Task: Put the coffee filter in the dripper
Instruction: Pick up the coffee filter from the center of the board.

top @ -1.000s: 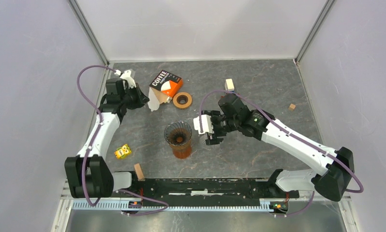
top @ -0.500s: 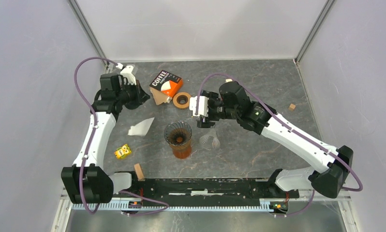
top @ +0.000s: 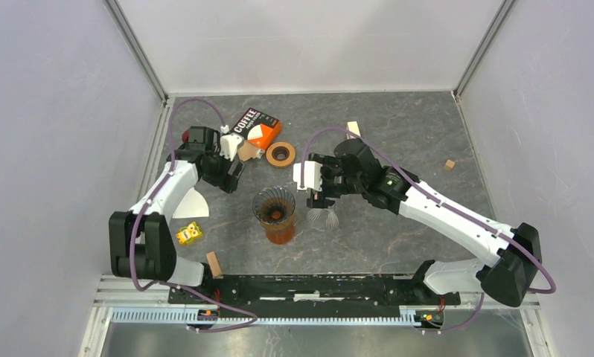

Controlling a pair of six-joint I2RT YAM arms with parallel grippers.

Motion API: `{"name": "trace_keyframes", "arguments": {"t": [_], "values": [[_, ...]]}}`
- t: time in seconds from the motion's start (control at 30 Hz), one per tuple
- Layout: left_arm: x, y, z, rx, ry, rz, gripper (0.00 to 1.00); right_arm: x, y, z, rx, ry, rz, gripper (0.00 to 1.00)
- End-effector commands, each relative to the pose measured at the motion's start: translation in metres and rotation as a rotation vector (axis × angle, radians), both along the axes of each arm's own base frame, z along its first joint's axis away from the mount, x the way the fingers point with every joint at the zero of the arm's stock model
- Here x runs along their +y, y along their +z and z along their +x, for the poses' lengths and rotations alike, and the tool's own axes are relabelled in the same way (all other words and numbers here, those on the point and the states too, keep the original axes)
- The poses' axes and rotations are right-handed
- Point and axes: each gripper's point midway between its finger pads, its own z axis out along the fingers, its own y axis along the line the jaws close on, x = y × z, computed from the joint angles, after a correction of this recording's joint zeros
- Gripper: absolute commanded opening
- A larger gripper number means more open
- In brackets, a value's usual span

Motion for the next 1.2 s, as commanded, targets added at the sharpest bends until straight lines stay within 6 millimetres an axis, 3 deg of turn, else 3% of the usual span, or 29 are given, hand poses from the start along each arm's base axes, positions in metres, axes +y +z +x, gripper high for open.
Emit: {"name": "trace_keyframes", "arguments": {"t": [0.0,0.13,0.27,0.67,1.0,1.17], "values": [[0.045,-0.018,-0.012,0.061,0.004,0.233,0.93,-0.004,0.016,-0.003,-0.042,0.000,0.044,0.82],[0.065,-0.021,-0.029,0.088,0.062,0.255,0.96,-0.009,0.012,-0.006,-0.044,0.003,0.034,0.82],[0.084,-0.038,-0.048,0.162,0.105,0.245,0.99,-0.011,0.007,-0.010,-0.040,0.015,0.030,0.82],[0.088,-0.083,-0.057,0.286,0.102,0.127,0.97,-0.017,-0.006,-0.018,-0.028,0.029,0.014,0.83],[0.094,-0.107,-0.062,0.333,0.103,0.106,0.78,-0.017,-0.008,-0.018,-0.021,0.032,0.008,0.83],[0.093,-0.113,-0.067,0.347,0.095,0.104,0.62,-0.017,-0.009,-0.019,-0.013,0.033,0.002,0.83]]}}
